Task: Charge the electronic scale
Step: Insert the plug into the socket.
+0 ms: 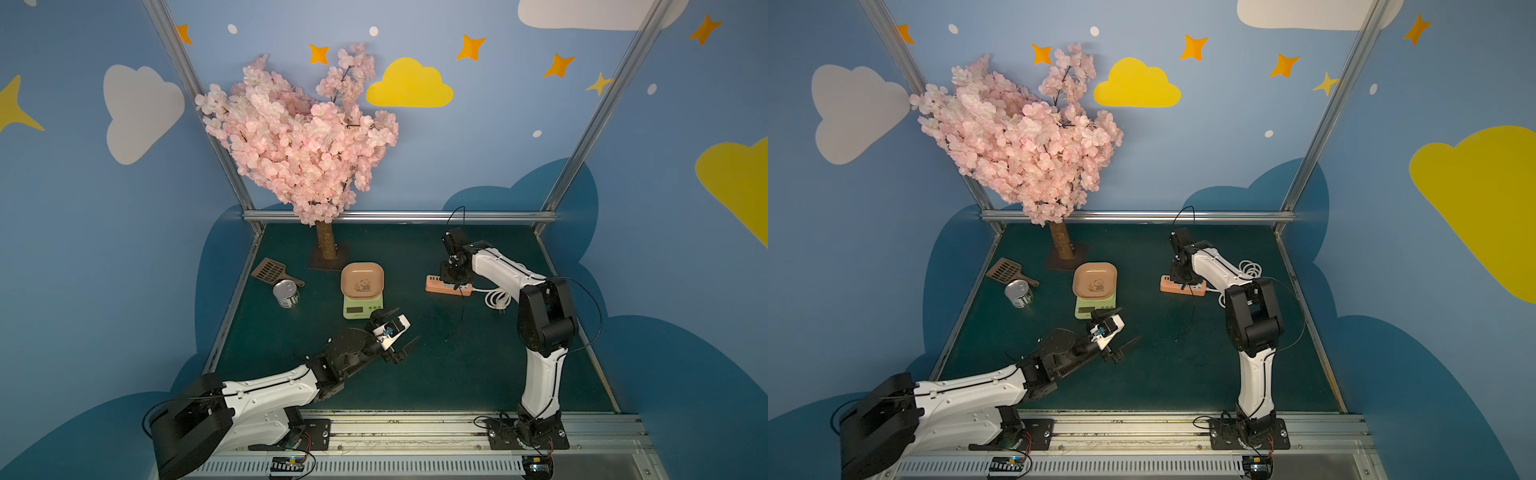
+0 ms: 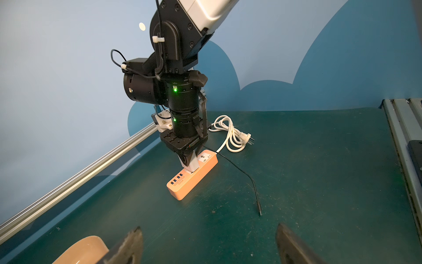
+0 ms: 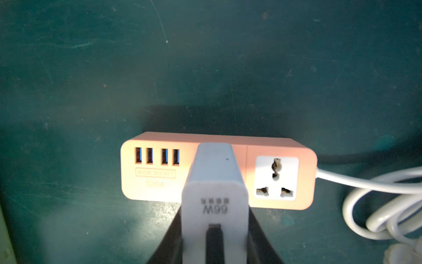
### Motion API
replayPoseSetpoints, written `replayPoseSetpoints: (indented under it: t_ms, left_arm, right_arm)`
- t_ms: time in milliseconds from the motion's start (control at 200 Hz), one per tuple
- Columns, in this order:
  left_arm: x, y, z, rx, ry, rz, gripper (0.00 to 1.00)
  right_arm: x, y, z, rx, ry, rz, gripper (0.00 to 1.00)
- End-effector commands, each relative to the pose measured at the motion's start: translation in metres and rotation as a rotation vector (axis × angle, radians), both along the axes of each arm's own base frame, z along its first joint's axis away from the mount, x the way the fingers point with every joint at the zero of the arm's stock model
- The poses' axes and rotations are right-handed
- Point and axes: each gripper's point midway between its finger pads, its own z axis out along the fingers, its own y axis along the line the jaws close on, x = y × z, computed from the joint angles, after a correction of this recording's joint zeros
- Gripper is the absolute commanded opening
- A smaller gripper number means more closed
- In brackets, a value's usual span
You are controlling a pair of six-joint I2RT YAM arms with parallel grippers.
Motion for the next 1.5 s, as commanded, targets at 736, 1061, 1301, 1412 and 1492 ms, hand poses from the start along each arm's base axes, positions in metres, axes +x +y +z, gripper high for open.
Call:
replayPoseSetpoints:
  t_ms: [736, 1061, 1301, 1412, 1492]
  left_arm:
    - [-0.006, -0.004, 0.005, -0.017, 0.008, -0.030, 0.90]
    - [-0.009, -0.003, 0.006, -0.015, 0.013, -0.035, 0.91]
    - [-0.012, 0.000, 0.009, -0.023, 0.005, -0.037, 0.91]
    - [-0.012, 0.002, 0.007, -0.015, 0.004, -0.034, 0.91]
    - [-0.013, 0.003, 0.007, -0.015, 0.002, -0.033, 0.91]
  right_arm:
    - [-0.038, -0.012, -0.065, -0.065, 0.262, 0.027, 0.00]
    - [-0.035, -0.014, -0.064, -0.056, 0.256, -0.017, 0.00]
    - [-0.026, -0.015, -0.062, -0.097, 0.256, -0.002, 0.00]
    - [-0.026, -0.014, -0.063, -0.098, 0.258, -0.001, 0.00]
    - [-0.030, -0.011, -0.067, -0.097, 0.259, 0.004, 0.00]
